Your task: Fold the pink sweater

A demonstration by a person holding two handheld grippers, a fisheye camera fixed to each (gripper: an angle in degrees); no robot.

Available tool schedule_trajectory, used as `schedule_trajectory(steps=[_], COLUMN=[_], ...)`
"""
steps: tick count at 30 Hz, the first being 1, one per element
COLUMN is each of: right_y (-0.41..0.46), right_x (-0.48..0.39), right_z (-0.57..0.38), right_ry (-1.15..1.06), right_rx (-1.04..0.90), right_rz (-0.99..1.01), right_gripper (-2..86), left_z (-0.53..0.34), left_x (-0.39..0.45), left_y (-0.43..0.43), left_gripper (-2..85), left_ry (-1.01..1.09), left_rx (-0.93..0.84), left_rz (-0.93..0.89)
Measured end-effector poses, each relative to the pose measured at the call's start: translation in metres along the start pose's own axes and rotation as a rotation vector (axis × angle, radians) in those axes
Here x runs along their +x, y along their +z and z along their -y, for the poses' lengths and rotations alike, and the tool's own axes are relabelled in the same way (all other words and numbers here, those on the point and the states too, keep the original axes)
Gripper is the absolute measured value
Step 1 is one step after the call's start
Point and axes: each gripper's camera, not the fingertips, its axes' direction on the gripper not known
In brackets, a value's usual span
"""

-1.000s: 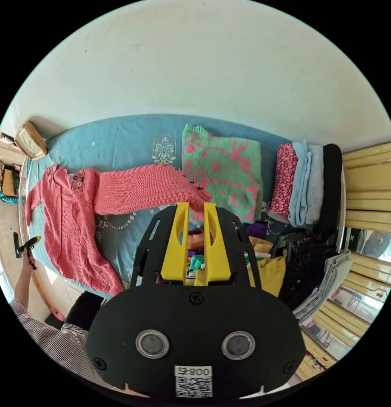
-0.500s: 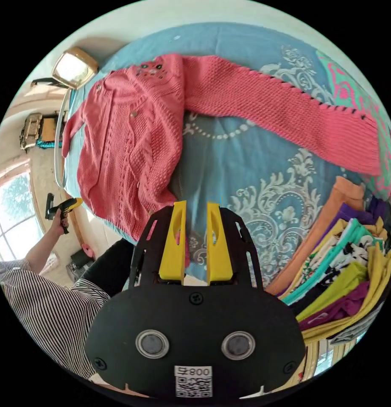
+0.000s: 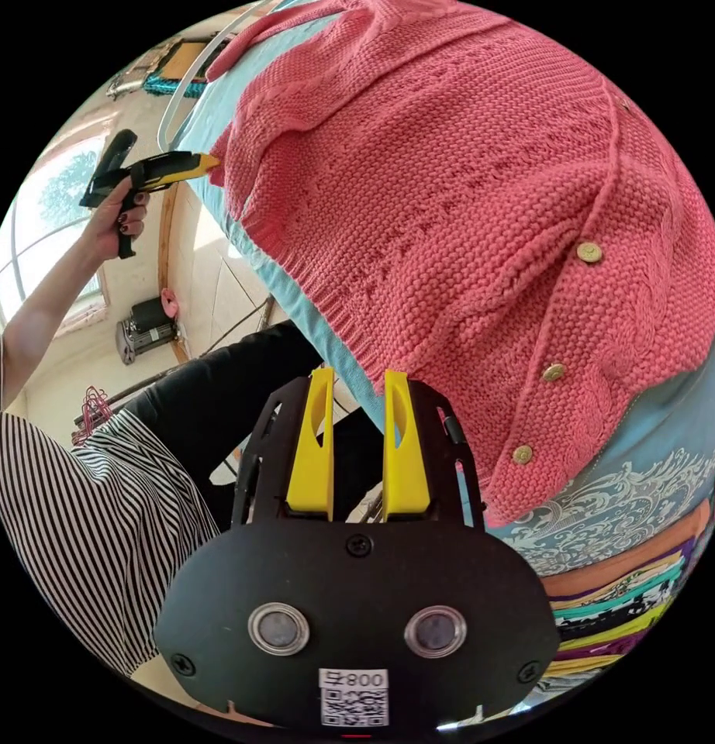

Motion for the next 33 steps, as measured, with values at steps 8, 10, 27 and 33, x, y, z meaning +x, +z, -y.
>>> schedule_trajectory(steps=[8,10,27,33], right_y=[0.010,0.022,-0.051,-0.021], right_x=[-0.034,-0.042,0.035,0.087], right_z=[0.013,0.018,-0.093,-0.146], right_ry=[-0.041,-0.058,0.361,0.561], right_rx=[0.052,0.019,0.362,0.308], right_rz=[-0.145,-0.191,-0.073,0.012], right_gripper=[10.3,9.7,8.8,10.7], left_z=[-0.064,-0.062,-0.001,0.019], left_x=[-0.049,-0.039,0.160,0.241], left_y=[-0.076,-0.061,0.199,0.255], left_gripper=[3.9,4.3,5.5,7.0], left_ry=[-0.186,-0.157,0.312,0.521], left_rx=[0.222,0.194,-0.298,-0.373], left_rz=[0.069,0.068,-0.057,-0.008])
